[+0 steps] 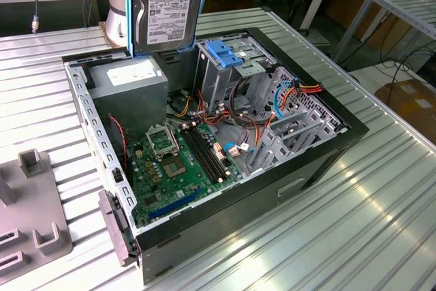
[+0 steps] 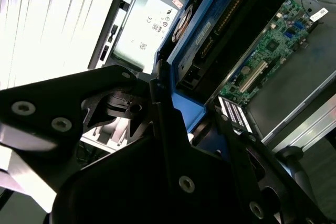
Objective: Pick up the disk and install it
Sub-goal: 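Insert the disk into the insertion slot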
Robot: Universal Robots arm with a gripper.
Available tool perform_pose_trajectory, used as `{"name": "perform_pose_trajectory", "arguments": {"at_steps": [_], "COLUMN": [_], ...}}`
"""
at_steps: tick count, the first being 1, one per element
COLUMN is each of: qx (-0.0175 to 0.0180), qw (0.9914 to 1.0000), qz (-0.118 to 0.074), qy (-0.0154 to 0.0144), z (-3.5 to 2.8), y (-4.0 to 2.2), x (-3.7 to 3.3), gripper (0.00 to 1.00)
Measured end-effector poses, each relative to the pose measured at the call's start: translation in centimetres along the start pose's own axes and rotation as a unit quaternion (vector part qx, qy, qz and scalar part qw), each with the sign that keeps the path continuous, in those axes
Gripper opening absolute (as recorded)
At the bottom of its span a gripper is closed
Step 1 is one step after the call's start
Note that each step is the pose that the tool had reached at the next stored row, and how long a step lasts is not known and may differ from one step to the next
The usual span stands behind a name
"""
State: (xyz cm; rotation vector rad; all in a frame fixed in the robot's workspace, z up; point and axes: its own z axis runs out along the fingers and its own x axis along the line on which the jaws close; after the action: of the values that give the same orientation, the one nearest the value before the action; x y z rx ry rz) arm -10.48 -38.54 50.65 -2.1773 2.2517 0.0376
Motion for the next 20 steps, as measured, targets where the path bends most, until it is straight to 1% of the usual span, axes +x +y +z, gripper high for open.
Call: {"name": "perform_pose_trajectory", "arguments": {"at_steps": [3,12,20], "qx": [0.0000,0.0000,0.0000], "qw": [1.00000,1.00000,1.00000], "qz": [0.000,0.000,0.000], "qy": [0.0000,0.0000,0.0000], "z": [0.00,-0.01,-0.01], "y": [-0.69,-1.69,-1.71], "x": [-0.02,-0.05,-0.06], "gripper": [0.37,0.37,0.37]}}
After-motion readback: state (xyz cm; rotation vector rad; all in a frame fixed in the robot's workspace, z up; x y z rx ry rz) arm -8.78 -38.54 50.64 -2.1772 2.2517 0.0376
